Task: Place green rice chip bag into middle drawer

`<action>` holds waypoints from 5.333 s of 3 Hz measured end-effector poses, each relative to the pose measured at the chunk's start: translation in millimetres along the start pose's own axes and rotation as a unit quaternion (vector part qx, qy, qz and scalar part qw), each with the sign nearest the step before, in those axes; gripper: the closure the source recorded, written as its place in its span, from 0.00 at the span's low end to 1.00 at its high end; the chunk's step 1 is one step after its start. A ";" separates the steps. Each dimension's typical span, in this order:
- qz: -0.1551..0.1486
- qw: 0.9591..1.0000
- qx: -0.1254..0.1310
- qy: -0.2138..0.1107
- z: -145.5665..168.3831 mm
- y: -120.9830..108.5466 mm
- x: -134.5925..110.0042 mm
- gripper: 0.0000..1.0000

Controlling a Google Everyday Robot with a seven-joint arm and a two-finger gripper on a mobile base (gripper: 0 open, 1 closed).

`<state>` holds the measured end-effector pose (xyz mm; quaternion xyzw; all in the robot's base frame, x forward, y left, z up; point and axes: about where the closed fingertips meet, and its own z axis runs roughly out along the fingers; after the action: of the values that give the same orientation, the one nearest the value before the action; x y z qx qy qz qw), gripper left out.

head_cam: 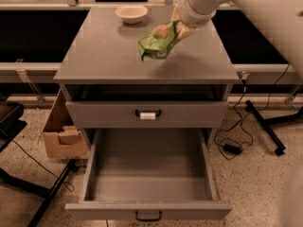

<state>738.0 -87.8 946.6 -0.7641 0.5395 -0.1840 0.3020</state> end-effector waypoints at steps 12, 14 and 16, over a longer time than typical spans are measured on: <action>0.312 0.928 -0.204 -0.003 202.3 382.7 -48.0 0.43; 0.312 0.928 -0.204 -0.003 202.3 382.7 -48.1 0.00; 0.300 0.931 -0.210 -0.012 200.7 381.3 -51.6 0.00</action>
Offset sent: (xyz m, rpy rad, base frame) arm -0.2917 -0.0376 -0.0038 0.1304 0.2062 -0.2150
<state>569.7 -76.5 546.7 -0.6148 0.7663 0.0413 0.1821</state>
